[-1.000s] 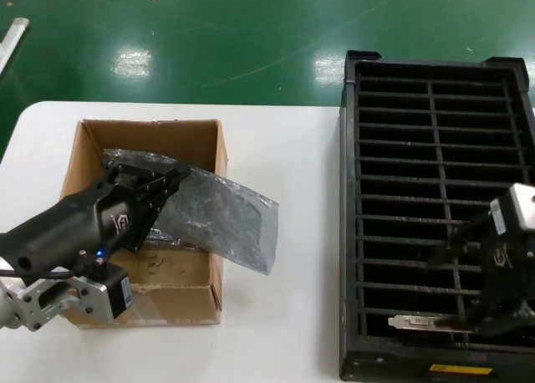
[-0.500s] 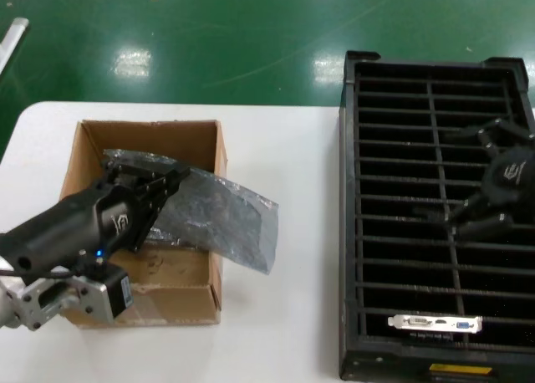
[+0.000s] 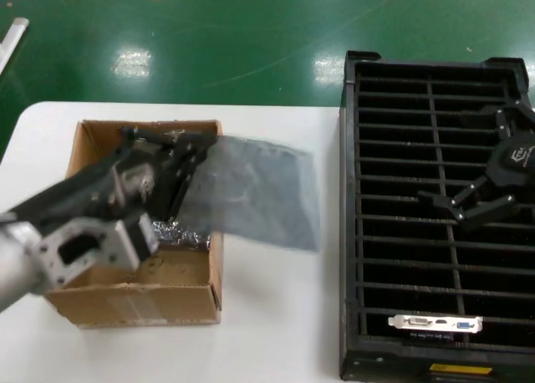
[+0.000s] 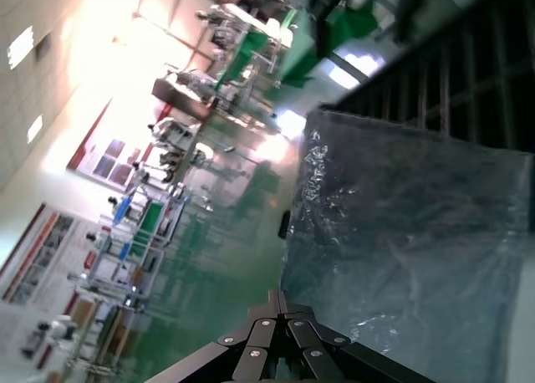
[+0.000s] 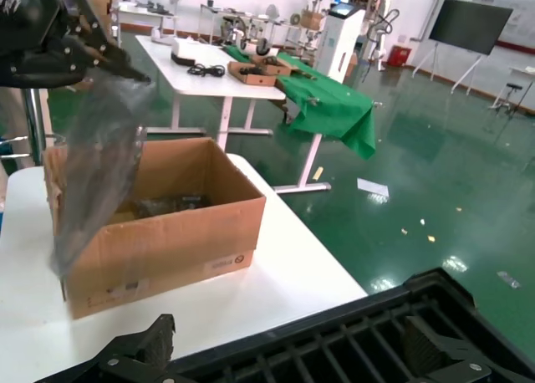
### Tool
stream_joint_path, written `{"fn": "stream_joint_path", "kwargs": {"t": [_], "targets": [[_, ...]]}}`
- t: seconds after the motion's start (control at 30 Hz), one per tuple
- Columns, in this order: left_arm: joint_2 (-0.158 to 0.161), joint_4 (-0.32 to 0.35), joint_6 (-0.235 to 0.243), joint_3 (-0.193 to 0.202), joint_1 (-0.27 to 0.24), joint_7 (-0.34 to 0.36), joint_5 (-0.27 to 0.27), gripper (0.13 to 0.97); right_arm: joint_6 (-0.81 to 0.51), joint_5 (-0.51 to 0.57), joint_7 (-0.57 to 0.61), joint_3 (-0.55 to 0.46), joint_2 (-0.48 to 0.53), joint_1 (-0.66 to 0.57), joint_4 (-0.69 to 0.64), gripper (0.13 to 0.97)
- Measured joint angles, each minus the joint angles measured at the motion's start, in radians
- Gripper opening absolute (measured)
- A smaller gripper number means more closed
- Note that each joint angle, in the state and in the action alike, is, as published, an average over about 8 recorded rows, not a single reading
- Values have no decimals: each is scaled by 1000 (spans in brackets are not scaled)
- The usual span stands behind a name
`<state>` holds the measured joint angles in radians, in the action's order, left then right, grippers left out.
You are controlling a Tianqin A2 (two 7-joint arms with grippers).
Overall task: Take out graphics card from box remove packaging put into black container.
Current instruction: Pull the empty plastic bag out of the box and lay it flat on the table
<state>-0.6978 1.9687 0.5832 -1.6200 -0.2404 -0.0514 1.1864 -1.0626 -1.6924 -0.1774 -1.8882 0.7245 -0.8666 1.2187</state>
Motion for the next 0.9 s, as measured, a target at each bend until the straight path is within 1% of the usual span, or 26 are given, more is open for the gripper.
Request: {"fn": "stream_joint_path", "kwargs": {"t": [0.07, 0.1, 0.17, 0.23, 0.33, 0.4, 0.43, 0.5, 0.57, 0.63, 0.77, 0.9], "targets": [[65, 12, 76, 27, -35, 84, -57, 138, 0, 0, 0, 0, 0, 0, 0, 908], [104, 14, 118, 42, -55, 128, -90, 138, 0, 0, 0, 0, 0, 0, 0, 919], [188, 9, 208, 74, -96, 218, -158, 138, 0, 0, 0, 0, 0, 0, 0, 942], [281, -12, 302, 110, -138, 312, -233, 138, 0, 0, 0, 0, 0, 0, 0, 945], [426, -69, 446, 169, -197, 457, -358, 138, 0, 0, 0, 0, 0, 0, 0, 954], [509, -117, 526, 205, -230, 551, -439, 138, 0, 0, 0, 0, 0, 0, 0, 960], [546, -143, 560, 220, -245, 597, -478, 138, 0, 0, 0, 0, 0, 0, 0, 963], [602, -193, 604, 239, -268, 688, -548, 138, 0, 0, 0, 0, 0, 0, 0, 966], [640, -242, 619, 245, -285, 777, -603, 138, 0, 0, 0, 0, 0, 0, 0, 966], [663, -288, 610, 239, -297, 867, -646, 138, 0, 0, 0, 0, 0, 0, 0, 966], [686, -355, 568, 207, -316, 1048, -709, 138, 0, 0, 0, 0, 0, 0, 0, 966], [694, -391, 540, 168, -333, 1229, -777, 138, 0, 0, 0, 0, 0, 0, 0, 966]]}}
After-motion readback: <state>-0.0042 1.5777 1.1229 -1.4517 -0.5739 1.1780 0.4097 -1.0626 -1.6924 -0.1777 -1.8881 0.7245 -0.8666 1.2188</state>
